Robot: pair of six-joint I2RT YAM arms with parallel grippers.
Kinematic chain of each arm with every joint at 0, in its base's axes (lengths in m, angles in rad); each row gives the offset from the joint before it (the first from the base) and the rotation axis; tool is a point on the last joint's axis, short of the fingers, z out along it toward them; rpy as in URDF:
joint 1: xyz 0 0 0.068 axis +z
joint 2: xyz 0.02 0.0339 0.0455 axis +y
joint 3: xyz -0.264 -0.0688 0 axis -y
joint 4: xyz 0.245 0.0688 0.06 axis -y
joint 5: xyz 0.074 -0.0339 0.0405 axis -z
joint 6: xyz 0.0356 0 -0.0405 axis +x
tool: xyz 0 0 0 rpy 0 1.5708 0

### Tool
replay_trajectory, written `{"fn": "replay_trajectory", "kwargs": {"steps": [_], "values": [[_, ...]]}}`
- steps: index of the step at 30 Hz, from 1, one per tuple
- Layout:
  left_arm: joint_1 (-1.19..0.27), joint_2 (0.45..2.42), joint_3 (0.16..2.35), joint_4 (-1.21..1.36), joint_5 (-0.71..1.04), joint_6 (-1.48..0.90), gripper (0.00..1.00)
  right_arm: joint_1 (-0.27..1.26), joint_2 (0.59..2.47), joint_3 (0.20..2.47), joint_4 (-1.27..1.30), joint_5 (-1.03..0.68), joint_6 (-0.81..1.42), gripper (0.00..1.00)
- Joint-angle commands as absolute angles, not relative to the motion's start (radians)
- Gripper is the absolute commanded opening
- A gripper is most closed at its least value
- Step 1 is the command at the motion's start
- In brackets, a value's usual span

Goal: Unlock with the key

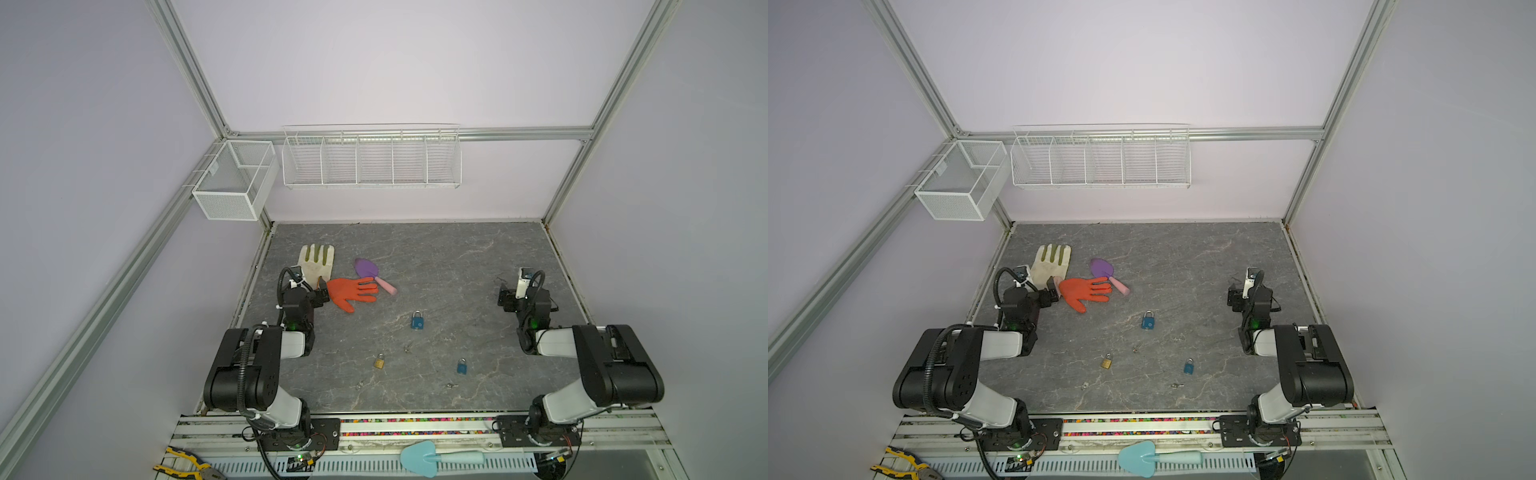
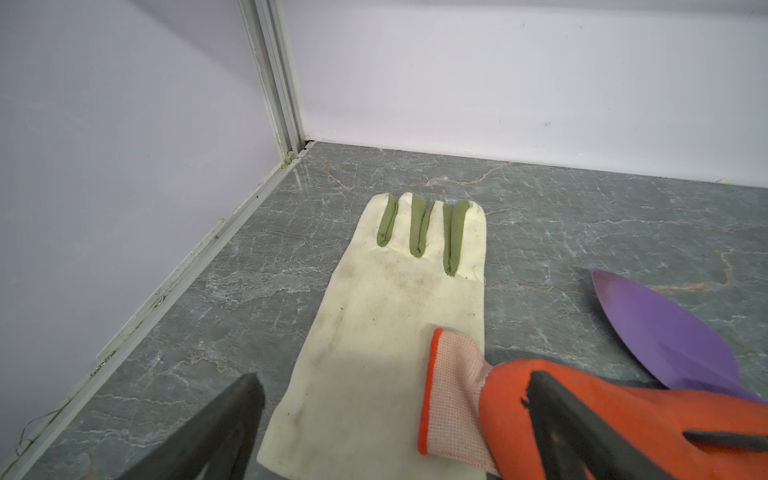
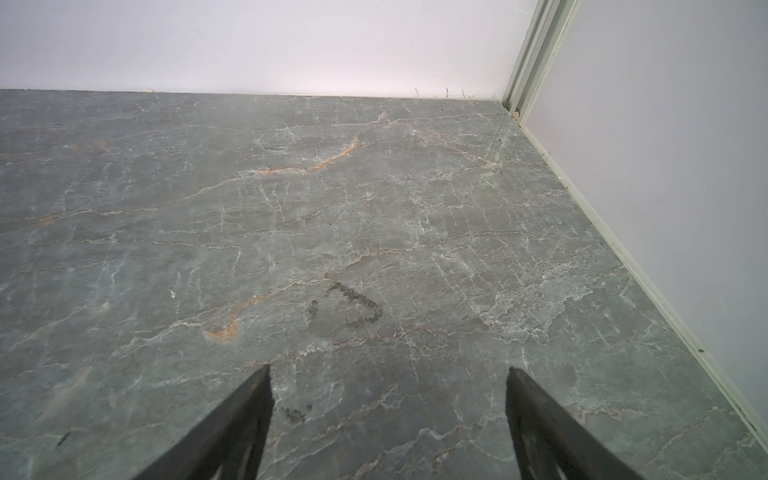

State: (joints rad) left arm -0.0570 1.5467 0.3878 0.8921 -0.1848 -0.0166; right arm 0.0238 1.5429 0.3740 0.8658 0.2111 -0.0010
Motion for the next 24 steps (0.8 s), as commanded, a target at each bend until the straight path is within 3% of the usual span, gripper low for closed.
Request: {"fn": "replay_trajectory", "kwargs": {"steps": [1,15,24], "values": [[-0.052,1.550,0.398,0.894,-0.176,0.000,0.99,0.022,1.533,0.377,0.888,0.200,-0.018,0.89],[-0.052,1.530,0.391,0.893,-0.166,0.001,0.99,0.024,1.525,0.369,0.901,0.210,-0.018,0.89],[-0.052,1.179,0.356,0.684,-0.132,-0.012,0.99,0.022,1.297,0.395,0.647,0.318,0.048,0.89]]}}
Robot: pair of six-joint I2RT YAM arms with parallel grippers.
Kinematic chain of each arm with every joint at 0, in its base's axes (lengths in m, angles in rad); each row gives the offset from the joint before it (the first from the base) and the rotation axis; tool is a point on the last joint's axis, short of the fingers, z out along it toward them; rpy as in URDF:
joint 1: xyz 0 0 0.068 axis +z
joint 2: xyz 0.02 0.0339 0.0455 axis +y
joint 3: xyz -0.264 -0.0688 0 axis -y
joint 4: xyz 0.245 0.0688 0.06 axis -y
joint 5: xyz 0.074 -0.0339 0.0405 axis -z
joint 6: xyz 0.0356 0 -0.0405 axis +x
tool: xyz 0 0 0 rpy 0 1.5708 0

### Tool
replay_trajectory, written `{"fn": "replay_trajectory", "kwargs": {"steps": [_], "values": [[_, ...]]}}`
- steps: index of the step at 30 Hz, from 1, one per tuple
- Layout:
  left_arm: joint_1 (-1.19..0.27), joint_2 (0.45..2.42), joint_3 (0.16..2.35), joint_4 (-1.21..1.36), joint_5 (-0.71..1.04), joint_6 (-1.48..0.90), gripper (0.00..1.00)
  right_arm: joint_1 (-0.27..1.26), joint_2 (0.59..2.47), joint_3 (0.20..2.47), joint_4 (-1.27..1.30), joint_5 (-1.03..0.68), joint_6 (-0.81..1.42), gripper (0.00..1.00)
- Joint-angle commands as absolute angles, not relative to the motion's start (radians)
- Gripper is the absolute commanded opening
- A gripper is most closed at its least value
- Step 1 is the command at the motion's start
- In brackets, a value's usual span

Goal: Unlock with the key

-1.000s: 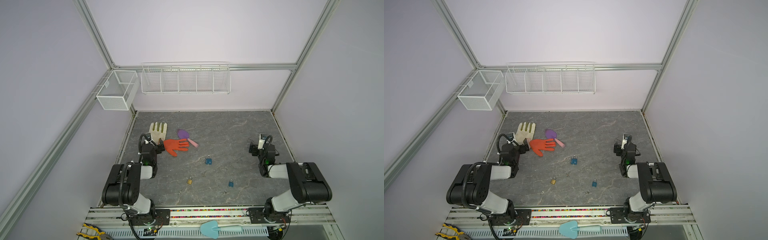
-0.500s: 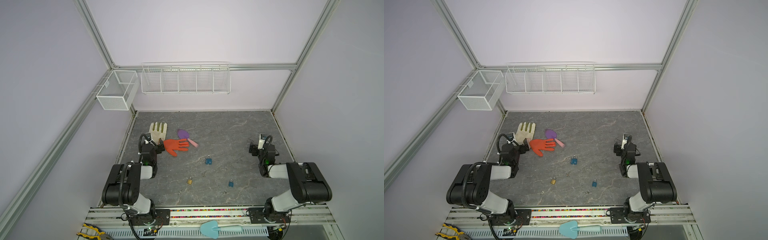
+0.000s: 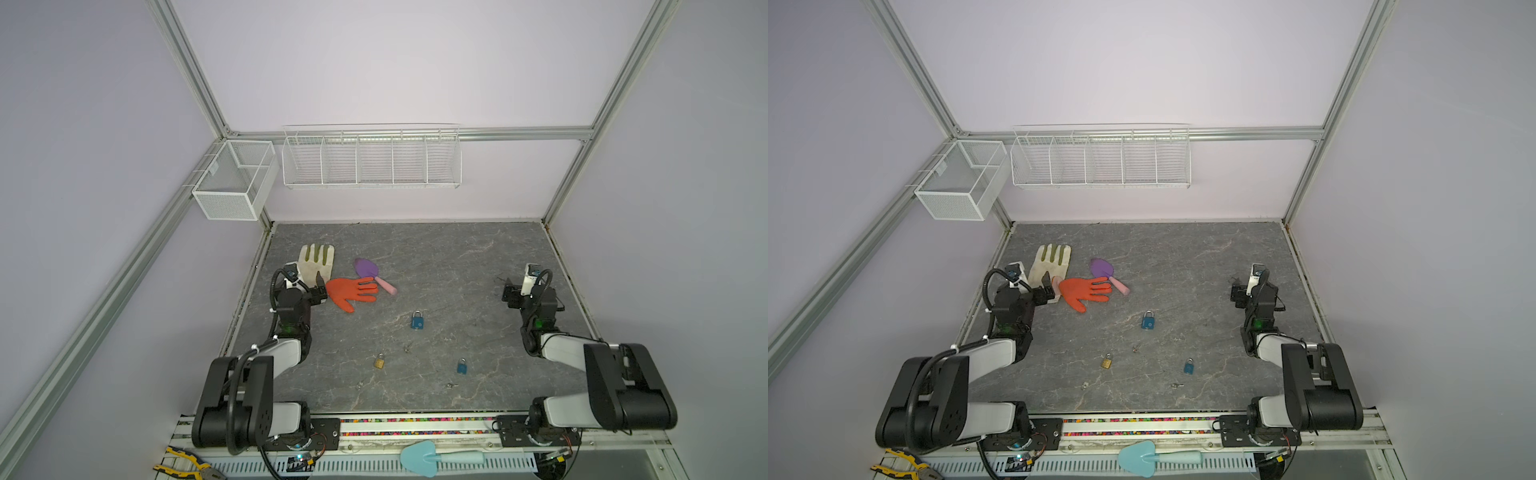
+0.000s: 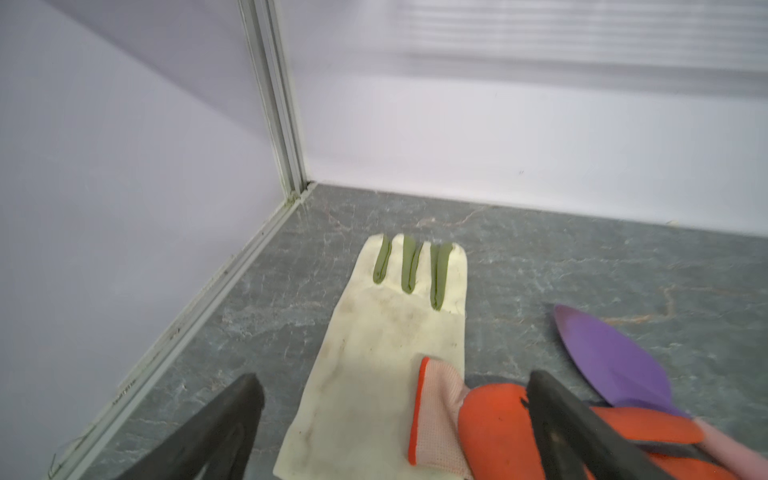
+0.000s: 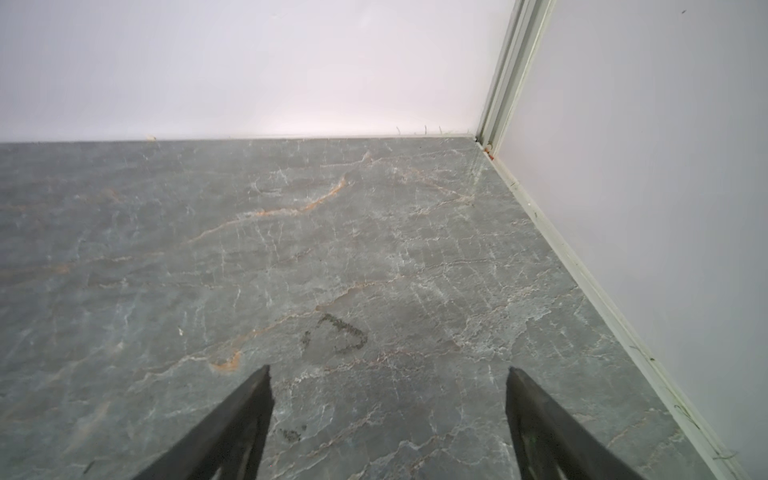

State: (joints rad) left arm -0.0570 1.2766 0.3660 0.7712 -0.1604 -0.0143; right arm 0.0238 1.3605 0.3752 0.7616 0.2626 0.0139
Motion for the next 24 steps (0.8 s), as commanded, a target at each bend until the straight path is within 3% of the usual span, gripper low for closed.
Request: {"fn": "replay_trajectory", "kwargs": {"steps": [1,10,14,17,24], "values": [[-0.053,1.131,0.357,0.650,-0.122,-0.027,0.99,0.018,1.262,0.415,0.572,0.340,0.086,0.89],[-0.052,0.855,0.437,0.328,-0.120,-0.381,0.99,0.002,1.096,0.589,-0.005,0.353,0.523,0.89],[-0.052,0.827,0.457,0.180,-0.154,-0.605,0.99,0.001,1.067,0.616,-0.105,0.159,0.547,0.89],[-0.052,0.816,0.432,0.189,-0.084,-0.683,0.99,0.008,1.060,0.639,-0.169,0.077,0.548,0.89],[-0.054,0.759,0.428,0.102,0.086,-0.721,0.99,0.170,1.094,0.764,-0.389,0.074,0.493,0.88]]}}
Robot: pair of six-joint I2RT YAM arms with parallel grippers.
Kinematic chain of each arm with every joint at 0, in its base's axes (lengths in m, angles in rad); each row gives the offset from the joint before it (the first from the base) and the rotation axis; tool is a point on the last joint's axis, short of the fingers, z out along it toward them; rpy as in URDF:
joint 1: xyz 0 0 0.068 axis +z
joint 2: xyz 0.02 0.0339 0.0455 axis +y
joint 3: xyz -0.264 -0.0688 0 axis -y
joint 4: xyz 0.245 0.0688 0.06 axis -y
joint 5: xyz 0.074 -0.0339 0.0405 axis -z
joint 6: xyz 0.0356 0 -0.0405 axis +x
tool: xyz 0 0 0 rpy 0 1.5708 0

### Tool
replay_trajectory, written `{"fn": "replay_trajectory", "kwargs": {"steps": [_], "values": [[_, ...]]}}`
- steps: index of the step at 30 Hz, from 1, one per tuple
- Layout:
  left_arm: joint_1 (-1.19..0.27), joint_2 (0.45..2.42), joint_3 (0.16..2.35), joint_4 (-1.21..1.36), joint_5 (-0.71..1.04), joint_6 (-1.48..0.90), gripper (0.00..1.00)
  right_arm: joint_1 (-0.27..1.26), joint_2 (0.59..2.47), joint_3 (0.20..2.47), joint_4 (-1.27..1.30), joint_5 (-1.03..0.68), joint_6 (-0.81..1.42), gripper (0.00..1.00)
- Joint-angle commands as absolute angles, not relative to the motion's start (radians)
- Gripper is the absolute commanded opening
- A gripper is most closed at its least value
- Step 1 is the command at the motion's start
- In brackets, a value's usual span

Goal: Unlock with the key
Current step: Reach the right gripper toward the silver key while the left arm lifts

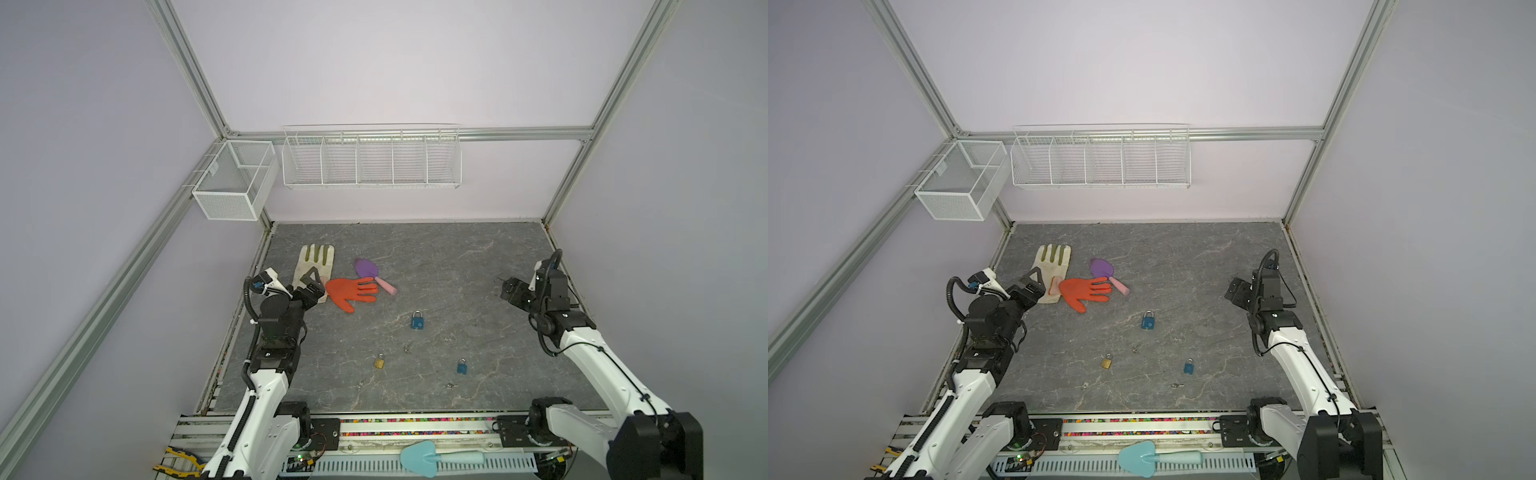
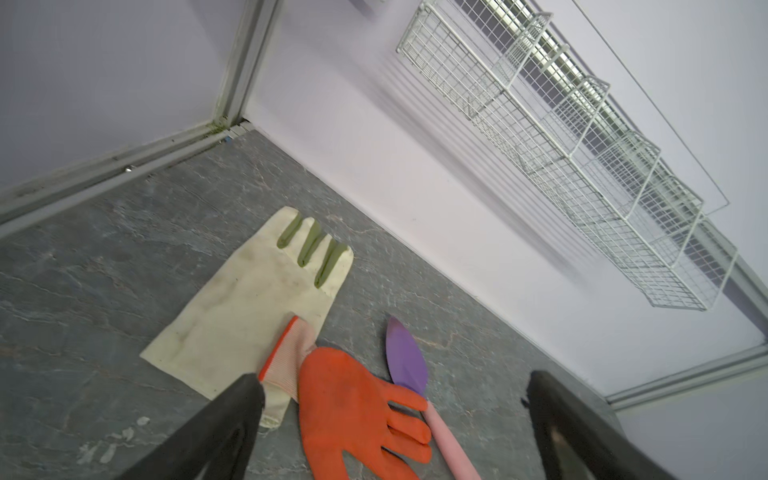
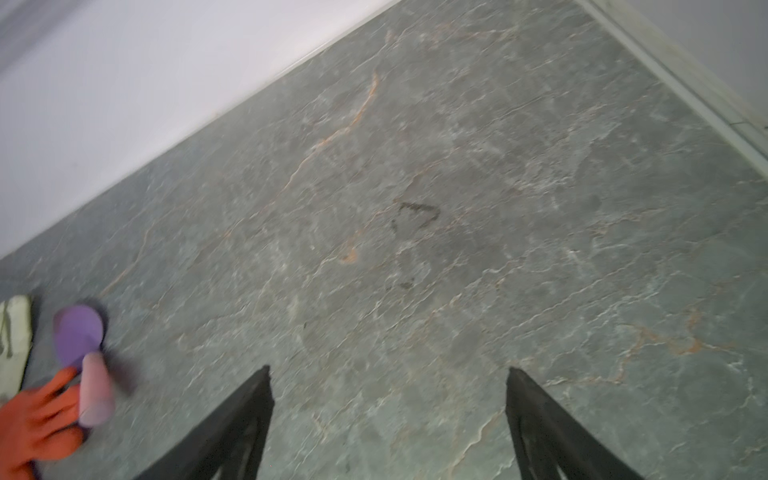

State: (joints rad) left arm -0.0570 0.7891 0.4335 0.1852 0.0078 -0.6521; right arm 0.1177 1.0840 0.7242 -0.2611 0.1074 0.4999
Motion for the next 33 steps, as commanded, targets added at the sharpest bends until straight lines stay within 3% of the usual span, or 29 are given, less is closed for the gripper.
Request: {"fn": "replay_trajectory", "kwargs": {"steps": [1,17,25,33], "values": [[-0.055,0.728,0.431,0.077,0.108,-0.727,0.99,0.197,1.101,0.773,-0.408,0.066,0.492,0.88],[-0.241,0.658,0.474,-0.317,0.225,-0.734,0.99,0.868,1.389,1.015,-0.659,0.254,0.625,0.91],[-0.364,0.650,0.468,-0.391,0.181,-0.763,0.99,1.040,1.558,1.109,-0.646,0.237,0.730,0.99],[-0.468,0.693,0.448,-0.360,0.124,-0.830,0.99,1.106,1.688,1.171,-0.607,0.224,0.777,0.73]]}}
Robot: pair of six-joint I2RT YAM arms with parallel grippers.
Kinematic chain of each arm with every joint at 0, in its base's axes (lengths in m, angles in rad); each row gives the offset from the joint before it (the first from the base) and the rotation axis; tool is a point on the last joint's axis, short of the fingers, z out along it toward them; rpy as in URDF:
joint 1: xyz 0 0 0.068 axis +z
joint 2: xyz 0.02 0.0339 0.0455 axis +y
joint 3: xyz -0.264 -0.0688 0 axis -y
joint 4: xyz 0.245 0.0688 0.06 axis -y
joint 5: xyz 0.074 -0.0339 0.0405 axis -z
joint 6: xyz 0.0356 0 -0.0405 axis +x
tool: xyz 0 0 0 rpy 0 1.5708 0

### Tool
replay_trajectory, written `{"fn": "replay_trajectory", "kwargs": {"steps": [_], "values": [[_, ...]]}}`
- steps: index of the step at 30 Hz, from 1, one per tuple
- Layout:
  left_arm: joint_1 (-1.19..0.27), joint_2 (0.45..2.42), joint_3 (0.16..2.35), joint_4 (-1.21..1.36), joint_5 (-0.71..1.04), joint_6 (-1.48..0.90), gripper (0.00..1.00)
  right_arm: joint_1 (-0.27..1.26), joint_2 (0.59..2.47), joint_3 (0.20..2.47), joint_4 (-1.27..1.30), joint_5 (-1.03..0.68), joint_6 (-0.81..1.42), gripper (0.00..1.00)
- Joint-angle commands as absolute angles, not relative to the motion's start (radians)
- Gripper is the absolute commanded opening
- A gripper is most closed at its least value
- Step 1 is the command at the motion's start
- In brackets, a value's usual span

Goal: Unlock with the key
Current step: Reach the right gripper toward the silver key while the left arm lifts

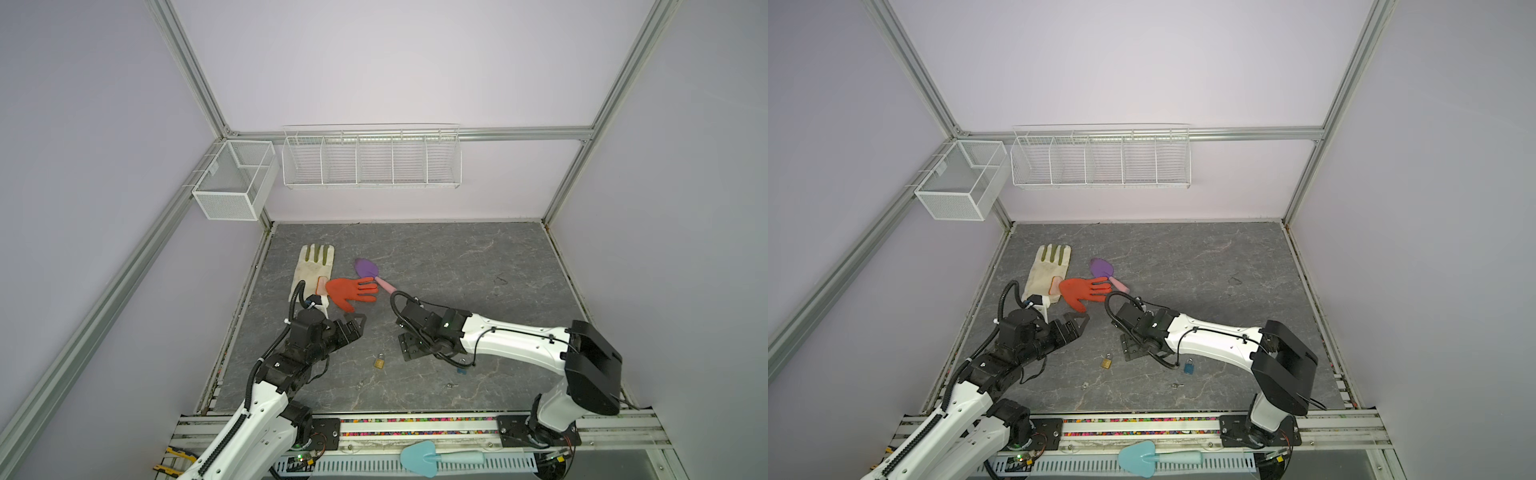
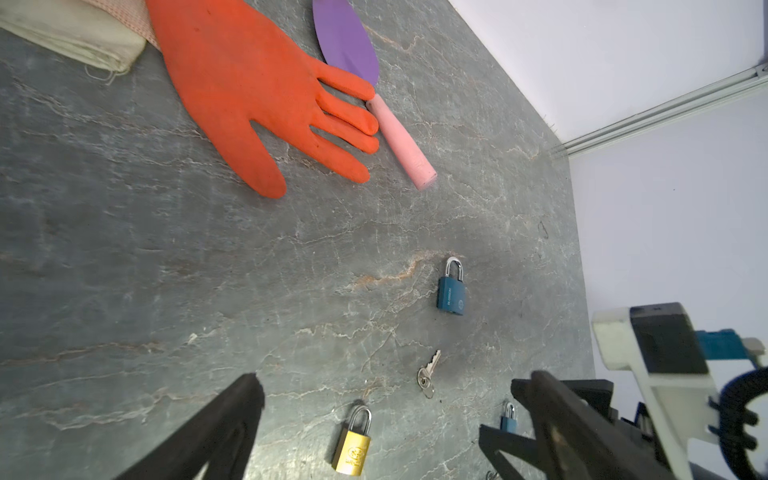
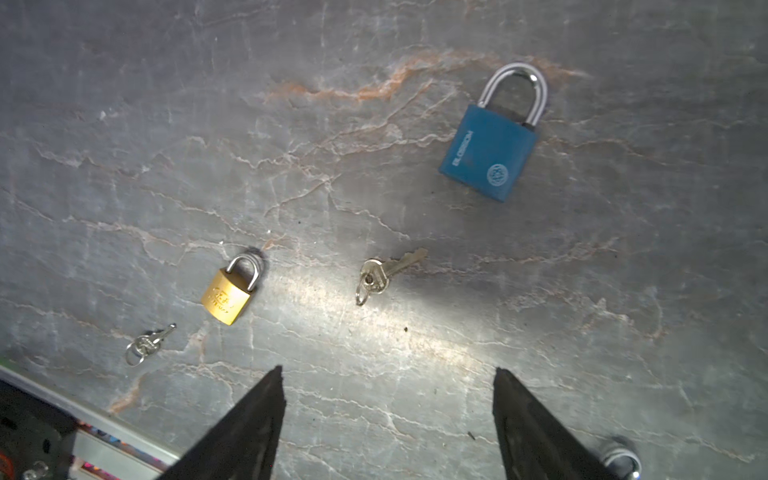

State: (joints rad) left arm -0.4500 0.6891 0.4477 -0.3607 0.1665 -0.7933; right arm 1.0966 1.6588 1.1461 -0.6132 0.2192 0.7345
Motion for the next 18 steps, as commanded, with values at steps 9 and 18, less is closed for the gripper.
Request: {"fn": "replay_trajectory", "kwargs": {"steps": [9,18], "values": [[-0.468,0.681,0.446,-0.388,0.087,-0.844,0.99,1.117,1.786,1.204,-0.585,0.230,0.815,0.53],[-0.468,0.700,0.460,-0.400,0.089,-0.839,0.99,1.128,1.847,1.222,-0.566,0.233,0.812,0.37]]}}
